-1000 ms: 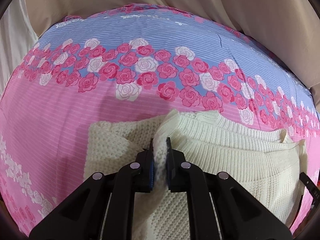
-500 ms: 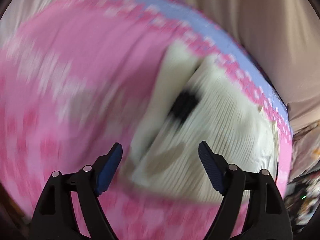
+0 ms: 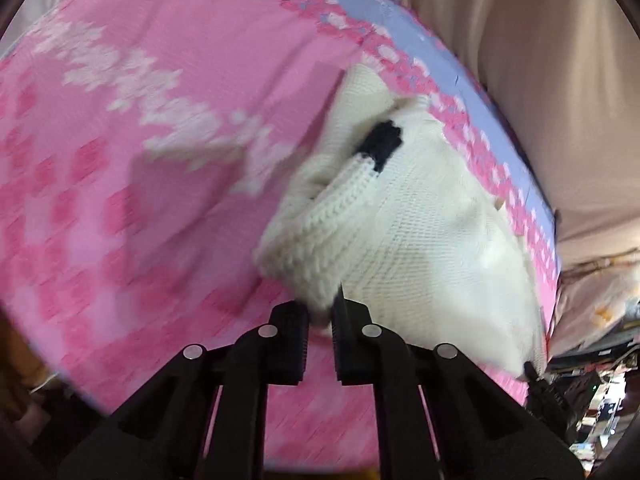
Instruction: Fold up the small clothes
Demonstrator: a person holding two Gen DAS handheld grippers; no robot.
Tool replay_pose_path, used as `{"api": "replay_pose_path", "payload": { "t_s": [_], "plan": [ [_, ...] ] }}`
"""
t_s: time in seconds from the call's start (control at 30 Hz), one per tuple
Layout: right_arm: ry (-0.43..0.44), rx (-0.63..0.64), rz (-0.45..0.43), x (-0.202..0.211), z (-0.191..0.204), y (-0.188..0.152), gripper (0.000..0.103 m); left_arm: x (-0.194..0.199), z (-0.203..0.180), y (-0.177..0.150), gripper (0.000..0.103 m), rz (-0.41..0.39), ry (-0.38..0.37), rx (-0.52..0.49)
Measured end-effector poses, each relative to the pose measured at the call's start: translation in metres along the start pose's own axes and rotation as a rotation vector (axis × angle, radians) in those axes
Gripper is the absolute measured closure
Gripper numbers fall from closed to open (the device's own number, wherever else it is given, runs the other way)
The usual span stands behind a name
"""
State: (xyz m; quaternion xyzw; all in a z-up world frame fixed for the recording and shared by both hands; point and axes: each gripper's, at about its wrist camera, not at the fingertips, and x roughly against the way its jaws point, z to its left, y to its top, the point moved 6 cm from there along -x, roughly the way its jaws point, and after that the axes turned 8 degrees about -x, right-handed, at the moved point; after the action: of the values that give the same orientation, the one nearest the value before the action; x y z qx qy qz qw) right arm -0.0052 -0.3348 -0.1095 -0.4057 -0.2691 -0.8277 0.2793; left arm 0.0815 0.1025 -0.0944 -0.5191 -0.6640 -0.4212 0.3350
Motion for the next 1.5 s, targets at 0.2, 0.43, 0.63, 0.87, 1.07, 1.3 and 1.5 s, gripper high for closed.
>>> {"api": "replay_pose_path", "payload": {
  "t_s": [0.2,0.43,0.63,0.87,1.07,1.3,1.5],
  "plan": [
    [-0.143,0.005,0.174,0.011,-0.077,-0.080,0.093,-0.017,0.025,-0.107,0.094,0.241,0.072,-0.076],
    [-0.211,0.062,0.023,0.029,-0.062,-0.056,0.056,0.033,-0.012,-0.072,0.028,-0.025,0.099,-0.176],
    [-0.205,0.216,-0.155,0.002,0.003,0.026,0.044,0.014,-0.068,0.008,0.019,-0.199,0.035,-0.247],
    [-0.170,0.189,-0.028,-0.078,0.010,0.035,0.076,-0.082,-0.068,0.019,0.089,-0.021,0.084,-0.252],
    [0.067,0.184,-0.218,0.015,0.048,0.046,0.096,0.000,-0.076,0.032,0.096,-0.221,-0.034,-0.200],
    [-0.095,0.113,-0.094,-0.054,-0.005,0.082,0.096,-0.079,-0.051,0.058,0.096,-0.084,0.129,-0.186],
    [-0.134,0.080,-0.185,-0.025,0.006,0.071,0.085,-0.048,-0.060,0.041,0.085,-0.157,0.200,-0.265]
  ]
}}
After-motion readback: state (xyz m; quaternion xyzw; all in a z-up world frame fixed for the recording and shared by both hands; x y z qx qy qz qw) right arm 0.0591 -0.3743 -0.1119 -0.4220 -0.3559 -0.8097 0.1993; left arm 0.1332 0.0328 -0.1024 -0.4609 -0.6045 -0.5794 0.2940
